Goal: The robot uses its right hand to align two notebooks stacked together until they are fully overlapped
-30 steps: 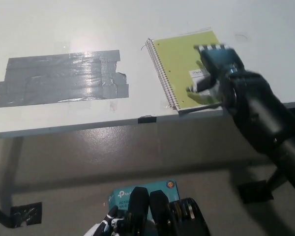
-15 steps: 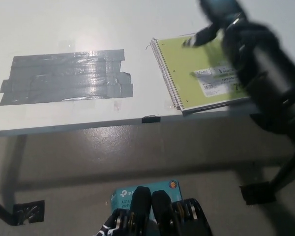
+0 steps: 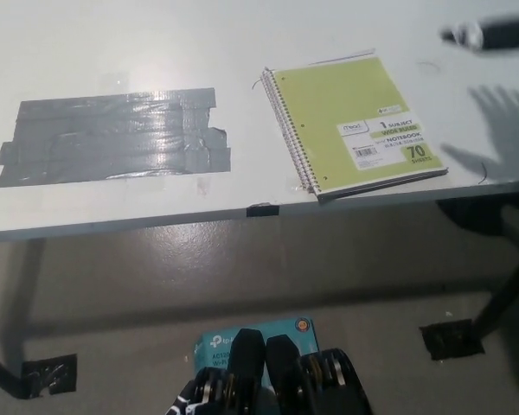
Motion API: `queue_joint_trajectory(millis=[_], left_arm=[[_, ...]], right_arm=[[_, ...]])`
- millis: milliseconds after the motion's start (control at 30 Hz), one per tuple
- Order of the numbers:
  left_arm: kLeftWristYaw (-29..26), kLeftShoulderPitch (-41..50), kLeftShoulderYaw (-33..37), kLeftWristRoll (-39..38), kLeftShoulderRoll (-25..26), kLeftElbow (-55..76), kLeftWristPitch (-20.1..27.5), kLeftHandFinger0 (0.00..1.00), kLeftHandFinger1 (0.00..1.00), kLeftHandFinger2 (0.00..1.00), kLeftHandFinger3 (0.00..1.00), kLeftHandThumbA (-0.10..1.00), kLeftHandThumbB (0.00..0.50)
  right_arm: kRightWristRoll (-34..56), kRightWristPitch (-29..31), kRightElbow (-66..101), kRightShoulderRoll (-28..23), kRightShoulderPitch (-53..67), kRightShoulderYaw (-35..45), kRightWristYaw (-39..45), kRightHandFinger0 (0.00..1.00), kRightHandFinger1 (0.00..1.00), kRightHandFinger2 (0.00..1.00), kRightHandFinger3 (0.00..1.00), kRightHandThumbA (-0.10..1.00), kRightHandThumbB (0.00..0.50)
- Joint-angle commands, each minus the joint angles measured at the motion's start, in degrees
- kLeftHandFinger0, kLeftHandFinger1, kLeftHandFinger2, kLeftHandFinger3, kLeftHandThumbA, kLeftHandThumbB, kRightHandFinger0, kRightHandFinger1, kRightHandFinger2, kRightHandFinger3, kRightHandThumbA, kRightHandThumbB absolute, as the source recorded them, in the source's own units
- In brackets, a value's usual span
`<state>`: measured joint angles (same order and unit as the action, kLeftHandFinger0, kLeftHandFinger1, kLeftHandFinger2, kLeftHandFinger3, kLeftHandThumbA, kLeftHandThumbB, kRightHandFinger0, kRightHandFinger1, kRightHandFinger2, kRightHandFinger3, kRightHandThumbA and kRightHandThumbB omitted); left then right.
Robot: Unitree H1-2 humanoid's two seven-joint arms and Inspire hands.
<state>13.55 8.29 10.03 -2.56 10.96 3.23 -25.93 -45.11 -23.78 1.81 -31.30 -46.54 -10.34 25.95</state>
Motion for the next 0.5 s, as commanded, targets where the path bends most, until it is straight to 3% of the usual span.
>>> queue_joint_trajectory(millis=[0,67,133,200,267,300,333,400,467], left_arm=[[1.0,1.7,0.0,0.2,1.5,1.5,0.7,0.24,0.48,0.53,0.85,1.0,0.5],[1.2,2.0,0.3,0.8,2.2,1.7,1.7,0.28,0.48,0.49,0.85,1.0,0.5],[1.2,2.3,0.3,0.7,2.1,1.1,2.7,0.25,0.41,0.41,0.83,1.0,0.5],[1.2,2.4,0.1,0.7,2.5,1.0,2.7,0.26,0.38,0.37,0.85,1.0,0.5],[1.1,2.3,-0.1,0.9,2.9,0.7,3.6,0.22,0.31,0.33,0.86,1.0,0.5],[0.4,2.1,-0.4,1.3,2.7,0.9,3.0,0.18,0.29,0.35,0.83,1.0,0.5],[0.1,2.0,-0.8,1.1,2.5,0.7,2.9,0.17,0.27,0.33,0.82,1.0,0.5],[-0.2,2.2,-1.1,1.0,2.5,0.7,3.0,0.17,0.26,0.34,0.83,1.0,0.5],[-0.3,2.4,-1.2,1.2,2.6,0.6,3.2,0.21,0.27,0.36,0.81,1.0,0.5]], right_arm=[[15.9,-3.2,44.7,-8.1,28.3,37.2,6.8,1.0,1.0,1.0,1.0,1.0,0.324],[20.7,-0.5,43.5,-5.0,43.4,43.1,0.2,1.0,1.0,1.0,1.0,1.0,0.232],[21.5,0.6,42.1,-3.0,48.7,44.6,-0.9,1.0,1.0,1.0,1.0,1.0,0.247],[23.7,2.8,39.0,1.1,55.6,45.1,-3.0,1.0,1.0,1.0,1.0,1.0,0.318],[23.9,7.9,35.9,2.4,58.8,43.7,-5.9,1.0,1.0,1.0,1.0,1.0,0.3],[23.7,13.9,30.3,4.8,63.5,42.2,-9.4,1.0,1.0,1.0,1.0,1.0,0.284],[24.0,15.2,27.5,6.5,65.4,41.5,-10.1,1.0,1.0,1.0,1.0,1.0,0.31],[23.7,17.0,24.5,8.5,67.8,40.5,-11.7,1.0,1.0,1.0,1.0,1.0,0.268],[24.0,20.3,17.0,11.6,71.0,39.2,-13.4,1.0,1.0,1.0,1.0,1.0,0.257]])
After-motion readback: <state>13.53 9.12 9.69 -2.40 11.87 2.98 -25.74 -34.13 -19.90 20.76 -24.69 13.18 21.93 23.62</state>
